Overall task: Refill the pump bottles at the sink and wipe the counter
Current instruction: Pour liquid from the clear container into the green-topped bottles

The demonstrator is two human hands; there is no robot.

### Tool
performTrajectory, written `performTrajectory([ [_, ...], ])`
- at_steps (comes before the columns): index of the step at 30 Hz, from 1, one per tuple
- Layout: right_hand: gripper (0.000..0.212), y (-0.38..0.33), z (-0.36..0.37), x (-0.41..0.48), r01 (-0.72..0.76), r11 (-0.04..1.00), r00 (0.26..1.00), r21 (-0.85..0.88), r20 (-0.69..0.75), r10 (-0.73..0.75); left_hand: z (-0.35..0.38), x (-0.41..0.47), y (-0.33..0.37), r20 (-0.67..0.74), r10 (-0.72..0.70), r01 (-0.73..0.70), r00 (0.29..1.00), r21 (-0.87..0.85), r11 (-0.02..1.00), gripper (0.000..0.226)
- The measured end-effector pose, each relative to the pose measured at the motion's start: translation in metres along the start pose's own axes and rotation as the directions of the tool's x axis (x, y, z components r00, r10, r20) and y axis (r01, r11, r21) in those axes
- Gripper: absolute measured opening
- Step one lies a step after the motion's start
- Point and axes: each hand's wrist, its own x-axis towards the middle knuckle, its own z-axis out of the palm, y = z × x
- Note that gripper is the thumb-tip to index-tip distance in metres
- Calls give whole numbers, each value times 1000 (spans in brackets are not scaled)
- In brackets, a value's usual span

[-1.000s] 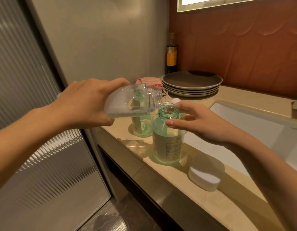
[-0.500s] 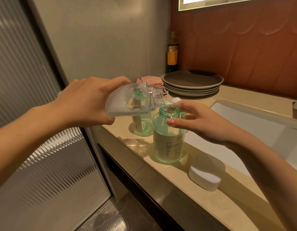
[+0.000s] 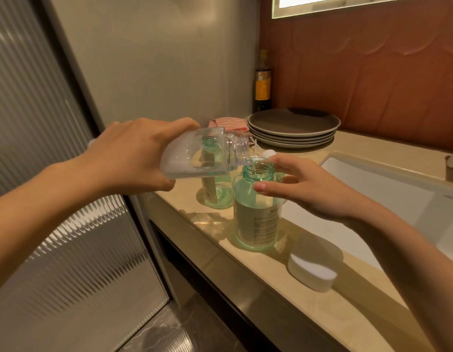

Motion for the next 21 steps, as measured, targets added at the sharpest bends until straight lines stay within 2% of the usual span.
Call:
performTrajectory([
  [21,61,6,-1,2,4,1000,1000,10,8,-4,0,1,-1,9,-10,10,1000,16,1000,79],
])
